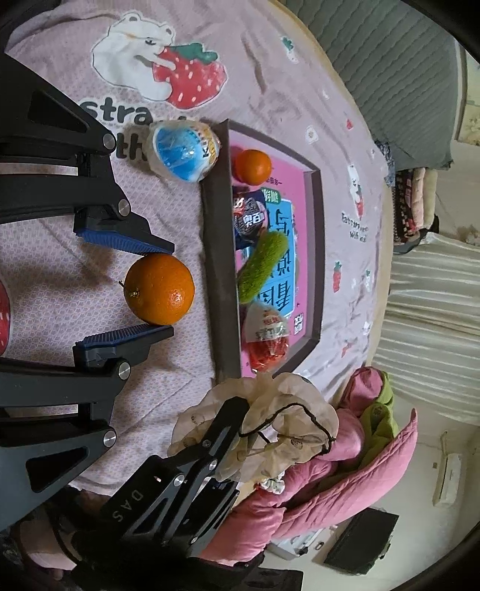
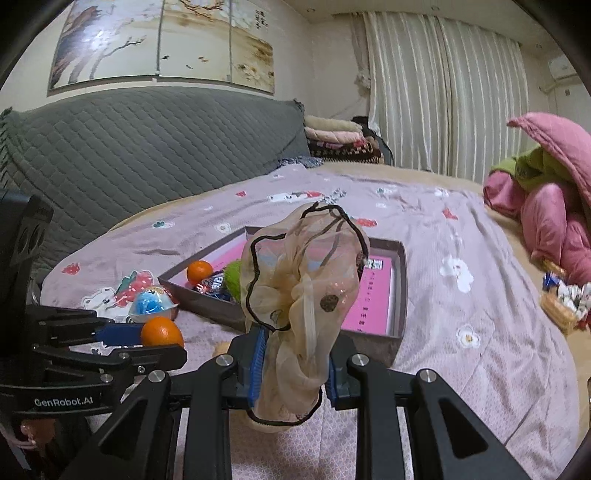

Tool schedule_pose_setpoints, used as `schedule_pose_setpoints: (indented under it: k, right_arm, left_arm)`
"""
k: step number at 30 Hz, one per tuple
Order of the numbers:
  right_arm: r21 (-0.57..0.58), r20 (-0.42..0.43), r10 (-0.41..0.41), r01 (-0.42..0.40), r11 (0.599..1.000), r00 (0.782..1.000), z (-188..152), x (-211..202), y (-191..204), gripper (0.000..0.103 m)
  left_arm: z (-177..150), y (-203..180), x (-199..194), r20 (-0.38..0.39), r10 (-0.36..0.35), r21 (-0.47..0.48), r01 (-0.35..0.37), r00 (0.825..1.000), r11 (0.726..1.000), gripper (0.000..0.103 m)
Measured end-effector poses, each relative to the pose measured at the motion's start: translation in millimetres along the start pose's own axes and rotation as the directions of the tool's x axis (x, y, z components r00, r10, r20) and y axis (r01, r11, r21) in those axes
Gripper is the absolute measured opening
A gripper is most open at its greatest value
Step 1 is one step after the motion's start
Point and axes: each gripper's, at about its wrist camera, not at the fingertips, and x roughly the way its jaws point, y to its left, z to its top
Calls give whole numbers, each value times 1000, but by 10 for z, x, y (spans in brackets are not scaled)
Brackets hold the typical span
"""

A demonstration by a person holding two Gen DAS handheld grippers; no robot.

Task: Organize objects
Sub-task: 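Lift the scrunchie with the right tool while left tool grasps and lifts the orange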

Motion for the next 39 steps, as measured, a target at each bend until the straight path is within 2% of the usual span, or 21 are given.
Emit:
schedule_pose_setpoints:
  k: [14,39]
  right_arm:
    - [-81,68,12,-6,997,998,63,-82,188,27]
    - [-70,93,10,-4,998,996,106,-37,176,27]
  left_arm:
    - [66,119,-134,41,5,-23,-4,999,1000,38]
    - [235,405,-149,97,38,-54,-33,995,998,38]
